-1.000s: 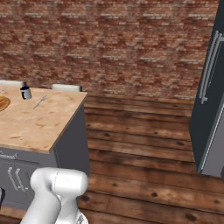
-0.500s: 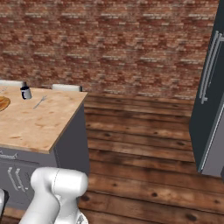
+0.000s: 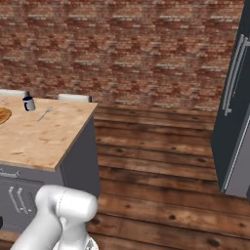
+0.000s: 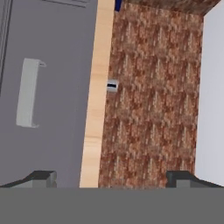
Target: Take the pizza cutter from the drawer on the left and place it on the dining counter for cutting.
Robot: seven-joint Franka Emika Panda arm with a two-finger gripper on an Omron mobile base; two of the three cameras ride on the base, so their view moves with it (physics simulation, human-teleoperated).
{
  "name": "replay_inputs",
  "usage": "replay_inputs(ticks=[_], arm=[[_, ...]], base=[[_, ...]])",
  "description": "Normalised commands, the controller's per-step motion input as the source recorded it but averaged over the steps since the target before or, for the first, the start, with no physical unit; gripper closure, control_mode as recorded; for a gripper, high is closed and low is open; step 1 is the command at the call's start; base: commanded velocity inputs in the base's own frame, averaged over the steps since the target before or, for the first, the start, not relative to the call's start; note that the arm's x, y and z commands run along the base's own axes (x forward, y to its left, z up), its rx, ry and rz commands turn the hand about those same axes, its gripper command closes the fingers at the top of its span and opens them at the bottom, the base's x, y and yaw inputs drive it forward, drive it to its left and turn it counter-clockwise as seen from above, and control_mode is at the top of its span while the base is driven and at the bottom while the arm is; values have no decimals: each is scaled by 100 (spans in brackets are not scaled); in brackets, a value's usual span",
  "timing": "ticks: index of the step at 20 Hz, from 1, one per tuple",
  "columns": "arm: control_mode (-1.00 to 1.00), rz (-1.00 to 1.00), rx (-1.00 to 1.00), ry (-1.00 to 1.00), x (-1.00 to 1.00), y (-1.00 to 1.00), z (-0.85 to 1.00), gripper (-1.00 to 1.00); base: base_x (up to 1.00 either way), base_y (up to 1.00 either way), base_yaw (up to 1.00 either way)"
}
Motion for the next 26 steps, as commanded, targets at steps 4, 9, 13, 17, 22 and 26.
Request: replay_inputs(ticks=[4, 9, 13, 17, 22, 26], arm=[[-100, -1, 0, 0, 34, 18, -14, -100], [-100, 0, 0, 0, 34, 2, -16, -100], [-100, 0, 0, 3, 20, 0, -23, -100], [-100, 0, 0, 6, 18, 12, -25, -100], [-100, 0, 0, 9, 11, 20, -17, -100], [-100, 0, 0, 8, 12, 23, -6, -100]], base=[[0, 0, 0], [0, 0, 0], [0, 0, 0], [0, 0, 0], [0, 0, 0], [0, 0, 0]])
